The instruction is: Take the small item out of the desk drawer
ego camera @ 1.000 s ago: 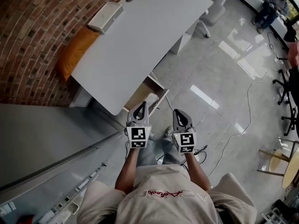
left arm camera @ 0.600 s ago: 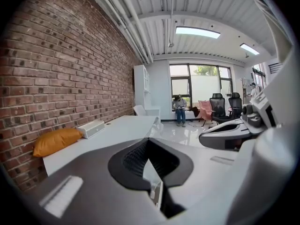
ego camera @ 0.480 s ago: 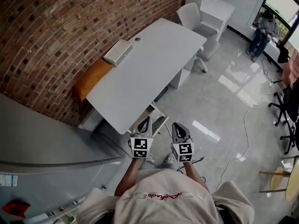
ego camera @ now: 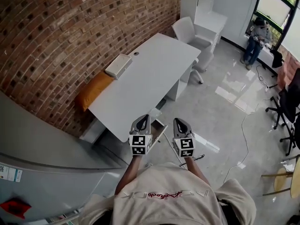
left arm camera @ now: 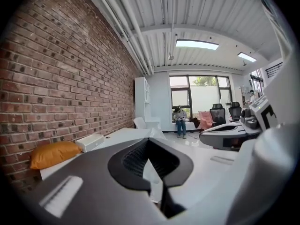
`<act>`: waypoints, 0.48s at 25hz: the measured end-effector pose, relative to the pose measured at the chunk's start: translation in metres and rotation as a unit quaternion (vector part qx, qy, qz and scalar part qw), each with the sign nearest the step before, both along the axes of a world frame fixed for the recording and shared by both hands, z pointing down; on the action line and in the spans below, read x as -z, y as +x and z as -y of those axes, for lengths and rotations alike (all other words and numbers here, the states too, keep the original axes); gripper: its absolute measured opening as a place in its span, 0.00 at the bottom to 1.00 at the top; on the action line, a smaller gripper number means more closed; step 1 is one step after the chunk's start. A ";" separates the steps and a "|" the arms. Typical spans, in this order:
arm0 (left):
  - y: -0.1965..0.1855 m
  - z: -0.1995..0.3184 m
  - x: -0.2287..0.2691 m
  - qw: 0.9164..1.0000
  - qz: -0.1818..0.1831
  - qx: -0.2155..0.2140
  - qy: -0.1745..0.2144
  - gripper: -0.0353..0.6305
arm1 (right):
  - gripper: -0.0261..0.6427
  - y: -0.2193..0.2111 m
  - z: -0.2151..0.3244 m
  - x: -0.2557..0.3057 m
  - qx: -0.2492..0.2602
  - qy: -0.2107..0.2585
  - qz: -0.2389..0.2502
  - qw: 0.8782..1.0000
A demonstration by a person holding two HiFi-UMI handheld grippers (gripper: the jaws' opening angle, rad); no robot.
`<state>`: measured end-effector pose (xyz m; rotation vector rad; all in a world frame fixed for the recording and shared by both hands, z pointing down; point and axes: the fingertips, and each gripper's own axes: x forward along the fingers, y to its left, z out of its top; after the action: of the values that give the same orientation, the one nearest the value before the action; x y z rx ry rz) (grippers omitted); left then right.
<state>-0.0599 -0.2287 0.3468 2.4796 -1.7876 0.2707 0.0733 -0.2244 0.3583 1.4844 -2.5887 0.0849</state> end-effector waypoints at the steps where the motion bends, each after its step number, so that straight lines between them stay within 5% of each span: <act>1: -0.002 0.002 0.002 1.000 -0.003 0.001 0.002 0.06 | 0.06 -0.001 0.002 0.004 0.000 0.004 -0.001 1.000; 12: -0.013 0.015 0.009 1.000 -0.017 0.004 0.010 0.06 | 0.06 -0.008 0.015 0.013 -0.008 0.016 -0.013 1.000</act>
<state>-0.0733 -0.2432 0.3380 2.4737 -1.7959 0.2109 0.0652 -0.2391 0.3457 1.5062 -2.5704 0.0268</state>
